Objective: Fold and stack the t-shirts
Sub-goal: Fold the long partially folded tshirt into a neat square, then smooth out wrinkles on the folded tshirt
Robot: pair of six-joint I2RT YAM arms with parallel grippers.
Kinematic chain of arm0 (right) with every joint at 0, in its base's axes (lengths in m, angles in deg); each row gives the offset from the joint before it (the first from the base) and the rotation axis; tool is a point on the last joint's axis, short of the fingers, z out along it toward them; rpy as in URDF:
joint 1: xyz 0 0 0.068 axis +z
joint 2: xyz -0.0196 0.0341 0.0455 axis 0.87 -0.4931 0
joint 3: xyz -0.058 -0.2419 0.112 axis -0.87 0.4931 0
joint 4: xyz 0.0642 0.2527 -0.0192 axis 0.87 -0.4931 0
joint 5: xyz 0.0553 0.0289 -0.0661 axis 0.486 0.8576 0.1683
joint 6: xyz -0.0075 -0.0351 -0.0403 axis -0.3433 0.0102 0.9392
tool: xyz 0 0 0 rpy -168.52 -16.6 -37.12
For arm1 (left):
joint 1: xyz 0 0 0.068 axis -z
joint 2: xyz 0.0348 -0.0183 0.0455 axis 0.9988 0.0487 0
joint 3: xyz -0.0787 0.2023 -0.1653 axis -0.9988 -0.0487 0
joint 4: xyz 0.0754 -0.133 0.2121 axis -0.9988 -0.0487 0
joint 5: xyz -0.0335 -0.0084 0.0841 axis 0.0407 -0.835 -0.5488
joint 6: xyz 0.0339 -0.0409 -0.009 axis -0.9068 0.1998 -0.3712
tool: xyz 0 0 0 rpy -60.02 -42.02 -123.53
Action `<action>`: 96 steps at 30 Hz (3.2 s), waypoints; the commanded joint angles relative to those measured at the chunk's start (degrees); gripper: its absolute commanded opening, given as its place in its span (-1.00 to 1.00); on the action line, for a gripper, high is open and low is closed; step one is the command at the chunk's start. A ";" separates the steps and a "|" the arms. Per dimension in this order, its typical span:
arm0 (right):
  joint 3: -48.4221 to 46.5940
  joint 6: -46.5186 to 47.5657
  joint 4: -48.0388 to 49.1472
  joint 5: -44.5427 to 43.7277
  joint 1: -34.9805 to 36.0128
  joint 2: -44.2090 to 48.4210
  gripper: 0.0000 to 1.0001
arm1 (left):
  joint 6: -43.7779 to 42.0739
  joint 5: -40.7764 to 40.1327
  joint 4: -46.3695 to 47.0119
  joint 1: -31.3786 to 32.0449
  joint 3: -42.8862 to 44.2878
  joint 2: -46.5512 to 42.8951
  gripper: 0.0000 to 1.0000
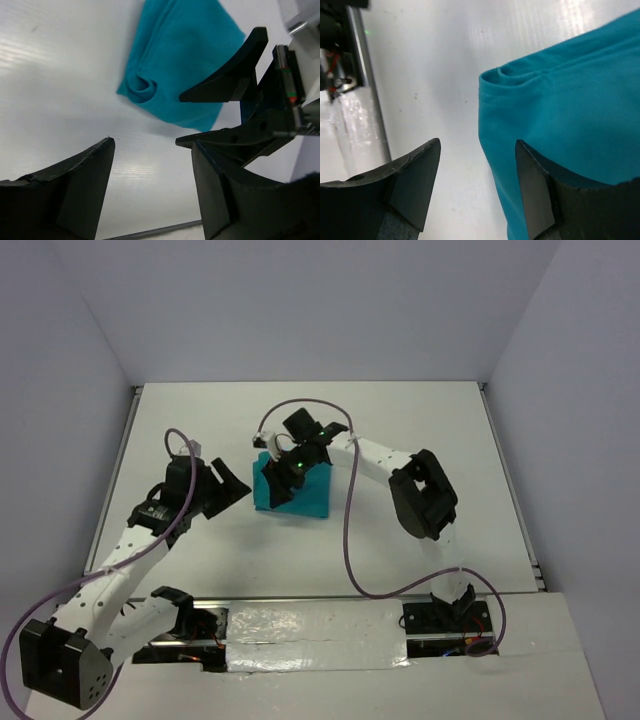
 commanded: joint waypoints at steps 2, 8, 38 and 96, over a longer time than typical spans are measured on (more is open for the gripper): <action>-1.56 -3.72 0.57 5.50 -6.17 10.52 0.36 | -1.73 11.09 13.59 -0.25 0.68 1.52 0.45; -7.96 -8.04 1.55 7.34 -11.98 5.28 -0.14 | -1.64 20.51 23.61 -0.25 -0.73 7.93 -0.27; -29.51 -21.48 4.88 2.51 -7.85 -20.06 -0.61 | -2.52 16.75 34.26 2.65 -2.85 35.70 -1.00; 3.25 4.35 -3.73 8.32 -21.12 23.14 0.21 | -9.73 21.40 24.06 -0.69 6.38 14.36 0.54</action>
